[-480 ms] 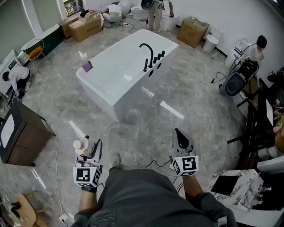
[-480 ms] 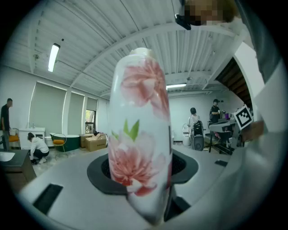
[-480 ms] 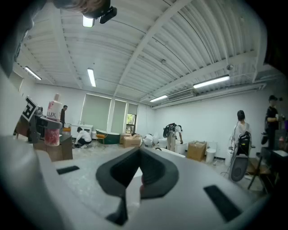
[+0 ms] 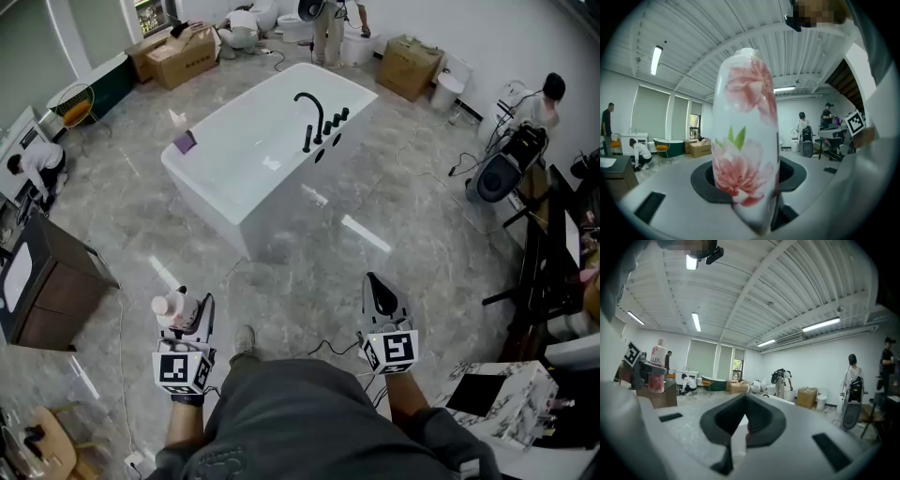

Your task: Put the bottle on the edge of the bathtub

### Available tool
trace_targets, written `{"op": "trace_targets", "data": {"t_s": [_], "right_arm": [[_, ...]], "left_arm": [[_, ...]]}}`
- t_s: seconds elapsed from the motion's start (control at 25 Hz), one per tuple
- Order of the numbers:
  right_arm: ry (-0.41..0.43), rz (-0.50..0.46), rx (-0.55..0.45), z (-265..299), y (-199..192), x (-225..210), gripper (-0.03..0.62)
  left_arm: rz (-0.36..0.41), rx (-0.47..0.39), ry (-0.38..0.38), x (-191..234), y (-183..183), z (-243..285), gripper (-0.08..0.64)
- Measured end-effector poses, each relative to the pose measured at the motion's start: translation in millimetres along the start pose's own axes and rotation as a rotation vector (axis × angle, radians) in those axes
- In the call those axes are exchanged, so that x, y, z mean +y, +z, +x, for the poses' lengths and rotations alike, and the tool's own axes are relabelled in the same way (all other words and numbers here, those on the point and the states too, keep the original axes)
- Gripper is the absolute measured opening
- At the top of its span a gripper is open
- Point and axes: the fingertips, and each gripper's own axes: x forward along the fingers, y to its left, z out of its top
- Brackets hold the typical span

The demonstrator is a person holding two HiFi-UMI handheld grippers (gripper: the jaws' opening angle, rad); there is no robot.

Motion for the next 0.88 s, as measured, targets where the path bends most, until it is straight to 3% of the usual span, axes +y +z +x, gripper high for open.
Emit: {"op": "trace_targets", "data": {"t_s": [0.24, 0.44, 0.88], "right_arm": [[0.034, 0.069, 0.02, 4.7, -23.1, -4.2, 0.002], [0.068, 0.043, 0.102, 30.4, -48.1, 3.7, 0.002], [0.014, -0.021, 0.229, 151.4, -57.8, -19.1, 0.002]], "left_arm": [[-0.015, 0.016, 0.009, -3.3, -11.0, 13.8, 0.225], [-0.041, 0.031, 0.018, 10.9, -23.5, 48.1, 0.224], [-0.077, -0.002, -0.01, 92.8, -39.9, 202.6, 0.222]]}}
